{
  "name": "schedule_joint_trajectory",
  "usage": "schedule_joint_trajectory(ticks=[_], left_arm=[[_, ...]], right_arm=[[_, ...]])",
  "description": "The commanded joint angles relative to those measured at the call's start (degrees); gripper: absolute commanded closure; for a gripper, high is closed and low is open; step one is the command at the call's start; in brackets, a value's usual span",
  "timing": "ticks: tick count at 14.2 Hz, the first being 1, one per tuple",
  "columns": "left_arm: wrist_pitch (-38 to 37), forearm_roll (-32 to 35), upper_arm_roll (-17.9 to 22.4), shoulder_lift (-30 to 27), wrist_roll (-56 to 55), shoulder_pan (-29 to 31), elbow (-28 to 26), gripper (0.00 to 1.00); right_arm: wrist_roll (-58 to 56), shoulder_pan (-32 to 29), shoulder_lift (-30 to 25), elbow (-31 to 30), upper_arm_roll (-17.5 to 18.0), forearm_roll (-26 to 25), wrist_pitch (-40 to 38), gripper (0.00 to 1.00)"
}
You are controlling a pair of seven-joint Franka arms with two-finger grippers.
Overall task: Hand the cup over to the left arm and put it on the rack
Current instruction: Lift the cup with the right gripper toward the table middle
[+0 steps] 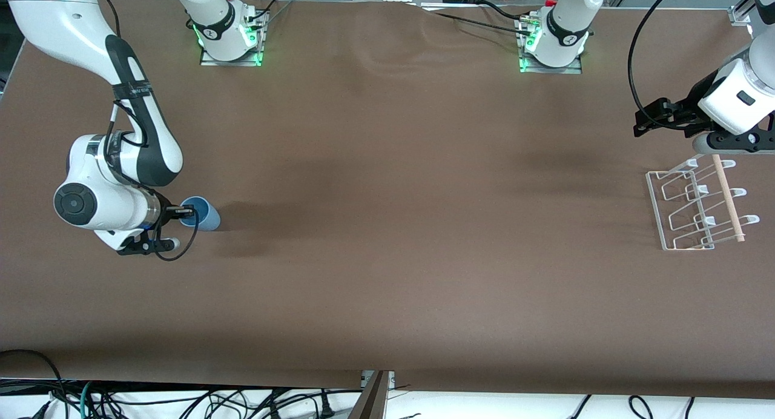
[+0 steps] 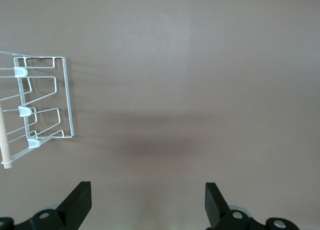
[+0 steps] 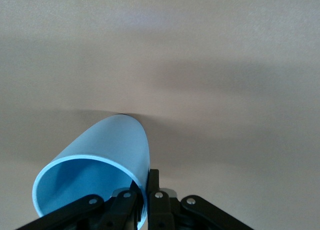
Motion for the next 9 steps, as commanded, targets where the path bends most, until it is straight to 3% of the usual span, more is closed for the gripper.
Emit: schedule_joint_trajectory(ticks=[1,4,7,9], left_arm=[[-1.1,0.2,0.1,0.7,-0.5,-0.5,1.6,0.0],[-1.3,0.3,-0.2,0.8,0.2,-1.1,1.5,0.0],[-1.2,0.2,-0.3,1.4,0.2,-1.5,2.3,0.0],[-1.5,0.2,-0.3,1.9,0.2,-1.7,1.9,0.0]], right_arm=[[5.4,0.2,-0.3,5.2,0.5,1.5,-8.9,1.0],[17.8,2.5,0.4,13.3,0.5,13.8,-19.1,1.0],[30.5,7.3,0.3,17.9,0.7,15.8,-23.2,1.0],[41.9,10.8,0.4,18.7,0.7,25.9,-22.6,1.0]])
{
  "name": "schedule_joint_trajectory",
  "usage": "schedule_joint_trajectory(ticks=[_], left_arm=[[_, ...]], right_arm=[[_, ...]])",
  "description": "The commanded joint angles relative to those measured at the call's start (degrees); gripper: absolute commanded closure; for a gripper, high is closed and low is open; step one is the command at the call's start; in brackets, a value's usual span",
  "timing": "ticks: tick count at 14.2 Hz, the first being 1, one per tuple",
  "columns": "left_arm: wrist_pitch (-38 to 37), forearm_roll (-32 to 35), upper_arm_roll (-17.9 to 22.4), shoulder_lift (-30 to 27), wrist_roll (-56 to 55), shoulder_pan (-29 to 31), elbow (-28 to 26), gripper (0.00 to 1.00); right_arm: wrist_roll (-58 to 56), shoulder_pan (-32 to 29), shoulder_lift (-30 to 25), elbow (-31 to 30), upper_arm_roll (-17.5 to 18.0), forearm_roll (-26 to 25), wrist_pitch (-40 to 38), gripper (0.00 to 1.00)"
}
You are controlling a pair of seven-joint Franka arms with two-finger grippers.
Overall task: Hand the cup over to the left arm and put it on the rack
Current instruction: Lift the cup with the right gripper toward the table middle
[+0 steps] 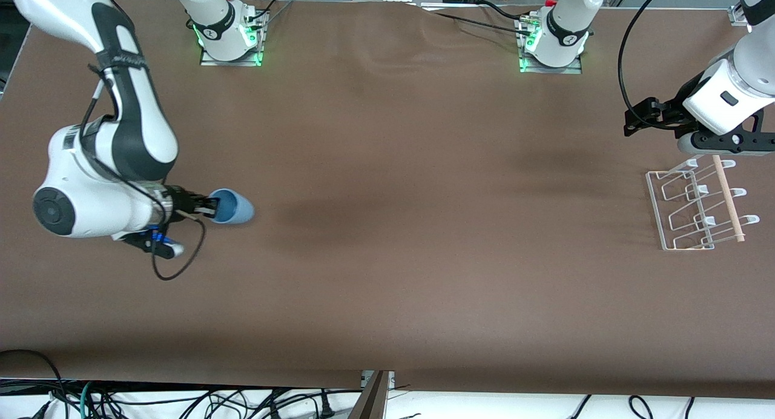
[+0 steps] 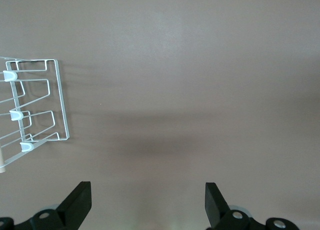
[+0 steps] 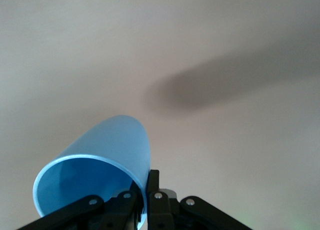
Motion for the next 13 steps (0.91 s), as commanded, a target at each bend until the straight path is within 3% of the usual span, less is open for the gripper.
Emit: schedule_joint_trajectory(ticks=[1,5,7,11,13], left_arm=[[-1.8,0.2,0.0,2.6,0.1,-0.4,2.2,0.0],[-1.7,-0.6,0.0,4.6,2.6,0.3,3.4,0.0],[-1.7,-4.5,0.1,5.8,9.0,0.7,3.8,0.0],[-1.3,-22.8,0.3,13.1,26.0,4.0,5.5,0.0],[-1.4,-31.6,0.1,16.8,40.8,7.0,6.3,0.0]], right_arm=[[14.0,5.3,0.8,2.8,-0.3,11.0,-0.6,1.0],[31.1,15.1,2.4,6.3,-0.3,23.0,9.3,1.0],[34.9,19.8,2.9,7.5,-0.3,28.2,14.2,1.0],[42.8,24.1,2.9,13.4,-0.2,35.5,16.4,1.0],[45.4,25.8,3.0,15.7,-0.2,39.0,17.4,1.0]])
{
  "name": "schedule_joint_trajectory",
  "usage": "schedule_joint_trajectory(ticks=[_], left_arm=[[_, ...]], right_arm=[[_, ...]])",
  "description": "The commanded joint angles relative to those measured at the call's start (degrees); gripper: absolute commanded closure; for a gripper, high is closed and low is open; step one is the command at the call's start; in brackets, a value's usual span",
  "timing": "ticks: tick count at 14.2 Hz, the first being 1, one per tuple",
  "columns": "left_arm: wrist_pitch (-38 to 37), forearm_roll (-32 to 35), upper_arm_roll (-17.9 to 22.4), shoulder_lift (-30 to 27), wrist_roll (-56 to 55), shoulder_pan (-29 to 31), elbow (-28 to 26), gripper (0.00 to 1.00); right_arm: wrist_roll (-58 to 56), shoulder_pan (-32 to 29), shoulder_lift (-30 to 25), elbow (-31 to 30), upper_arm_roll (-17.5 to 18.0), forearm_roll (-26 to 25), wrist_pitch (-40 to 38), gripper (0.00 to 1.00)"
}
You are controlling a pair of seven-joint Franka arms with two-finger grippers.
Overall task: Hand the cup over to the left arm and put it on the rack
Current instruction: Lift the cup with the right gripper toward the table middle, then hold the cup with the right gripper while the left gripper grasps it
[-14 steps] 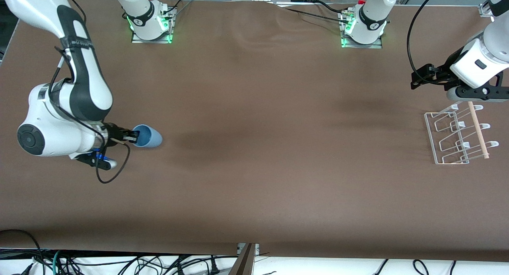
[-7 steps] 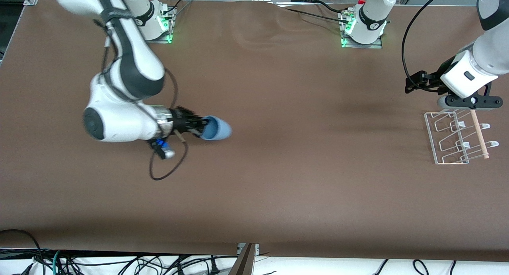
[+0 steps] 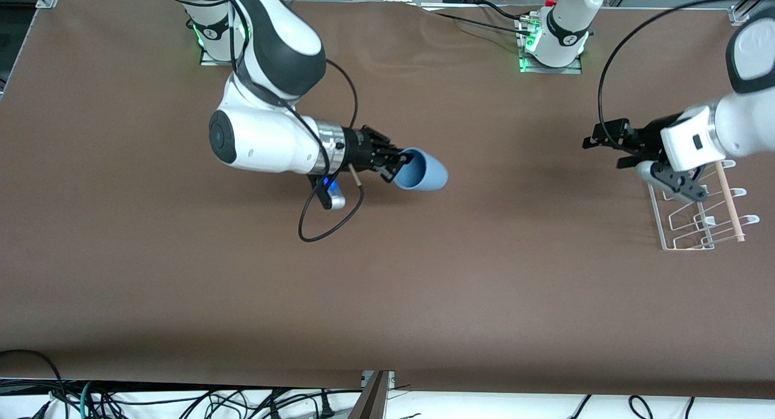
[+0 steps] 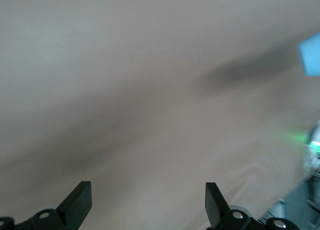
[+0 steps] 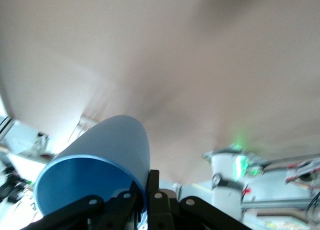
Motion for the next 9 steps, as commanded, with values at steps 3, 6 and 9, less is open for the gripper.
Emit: schedule_joint_trajectory(ticks=[3,6,9], left_arm=[[-1.7,-15.4,-0.3,6.6,34.2,4.2,3.5,0.0],[-1.4,-23.5,-0.5,6.6,46.3,3.6,3.3,0.0],[0.2,-30.3,-3.6,3.3,48.5,2.4,2.1,0.0]], right_arm=[[5.8,3.4,1.1,5.8,-0.5,5.2,0.5,1.0],[5.9,4.9,1.1,6.0,-0.4,5.2,2.7,1.0],[5.9,5.2,1.2,6.0,-0.4,5.1,3.1,1.0]])
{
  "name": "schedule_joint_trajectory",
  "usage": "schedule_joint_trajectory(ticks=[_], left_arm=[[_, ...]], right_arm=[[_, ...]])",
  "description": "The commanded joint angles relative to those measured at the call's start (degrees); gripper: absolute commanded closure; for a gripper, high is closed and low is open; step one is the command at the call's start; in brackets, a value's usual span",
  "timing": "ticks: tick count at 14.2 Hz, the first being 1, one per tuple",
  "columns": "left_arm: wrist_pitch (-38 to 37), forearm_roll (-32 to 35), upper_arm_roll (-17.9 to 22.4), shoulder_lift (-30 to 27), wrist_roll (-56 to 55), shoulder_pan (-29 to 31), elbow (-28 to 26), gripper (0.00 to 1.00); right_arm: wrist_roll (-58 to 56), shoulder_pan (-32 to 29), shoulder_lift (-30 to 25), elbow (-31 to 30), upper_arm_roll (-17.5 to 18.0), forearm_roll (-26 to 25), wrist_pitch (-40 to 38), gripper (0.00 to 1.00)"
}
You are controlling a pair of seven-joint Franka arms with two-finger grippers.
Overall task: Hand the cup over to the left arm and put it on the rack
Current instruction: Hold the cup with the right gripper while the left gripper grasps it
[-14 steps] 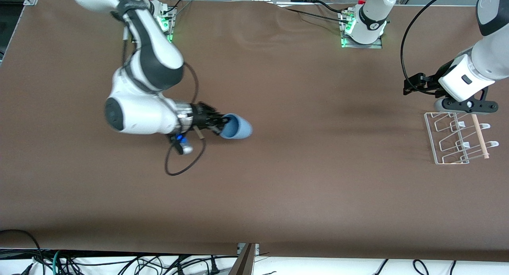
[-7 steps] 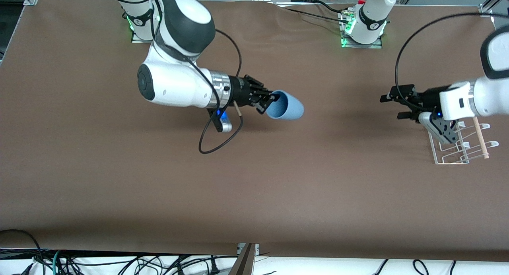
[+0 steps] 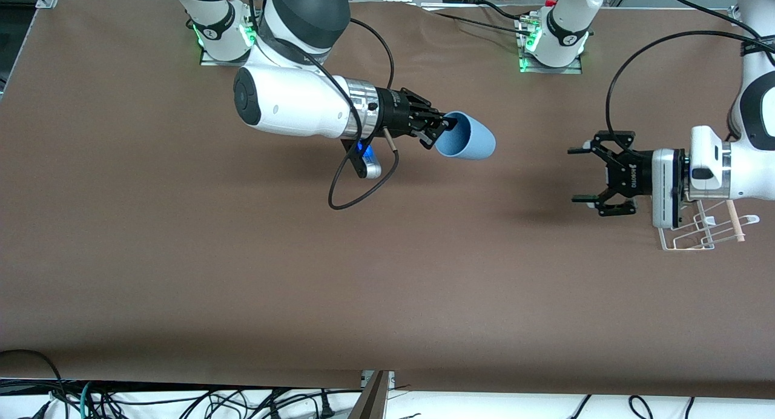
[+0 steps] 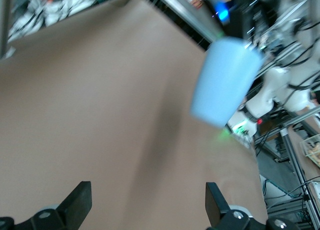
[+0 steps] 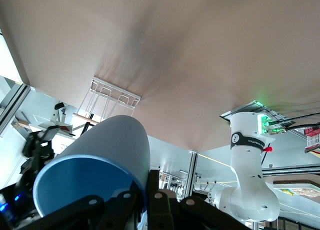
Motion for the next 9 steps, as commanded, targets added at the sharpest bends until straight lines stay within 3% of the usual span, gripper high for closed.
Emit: schedule_joint_trajectory(ticks=[1,5,9], left_arm=[[3.2,-2.2,-2.4,-4.4,2.2,-0.7,-2.6,0.0],[14.7,0.6,-11.5,-8.3,2.6,-0.6,-8.2,0.0],[24.4,0.7,-16.5,-13.9,2.7,-0.6,-17.9,0.0]], right_arm=[[1.0,0.4,1.7,2.1,-0.4,1.0,0.7,1.0],[1.0,0.4,1.7,2.1,-0.4,1.0,0.7,1.0],[1.1,0.9,1.7,2.5,-0.4,1.0,1.5,1.0]])
